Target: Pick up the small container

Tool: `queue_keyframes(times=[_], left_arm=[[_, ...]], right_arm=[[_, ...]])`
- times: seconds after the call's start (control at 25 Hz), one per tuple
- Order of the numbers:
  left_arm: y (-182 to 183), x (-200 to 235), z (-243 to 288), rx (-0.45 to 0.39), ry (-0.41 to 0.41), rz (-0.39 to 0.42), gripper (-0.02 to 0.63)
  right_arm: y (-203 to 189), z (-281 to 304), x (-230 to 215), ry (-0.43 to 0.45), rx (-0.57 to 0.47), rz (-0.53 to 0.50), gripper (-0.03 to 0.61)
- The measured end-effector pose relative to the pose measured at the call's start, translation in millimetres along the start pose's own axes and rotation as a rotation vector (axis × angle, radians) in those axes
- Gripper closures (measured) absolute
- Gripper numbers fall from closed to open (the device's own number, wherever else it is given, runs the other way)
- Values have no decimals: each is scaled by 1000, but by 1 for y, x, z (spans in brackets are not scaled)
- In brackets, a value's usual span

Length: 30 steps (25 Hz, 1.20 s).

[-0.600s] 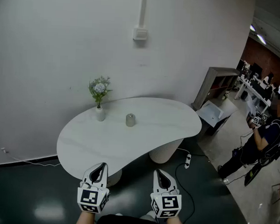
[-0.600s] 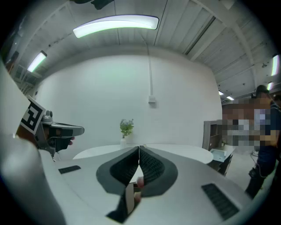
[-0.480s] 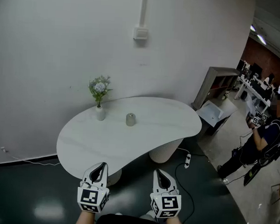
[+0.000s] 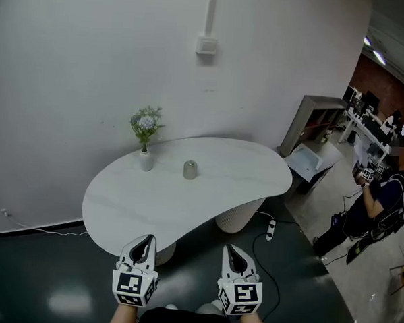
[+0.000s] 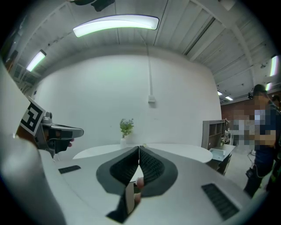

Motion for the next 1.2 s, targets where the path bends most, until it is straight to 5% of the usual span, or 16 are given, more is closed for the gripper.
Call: queue_keyframes(times=[0.56, 1.2], left_arm=[[-2, -10, 31, 3, -37, 25, 601], [15, 5, 132, 63, 16, -1, 601]], right_arm=[[-2, 18, -24, 6, -4, 26, 512], [12, 120, -92, 46, 29, 55, 512]])
Point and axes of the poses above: the fingertips, and each gripper's own axes: z forward along the fingers, x to its left, y out of its top, the point moved 8 cm from there along -z, backward along the fingers, and after that the axes turned 11 degrees about x, right-handed, at the moved point
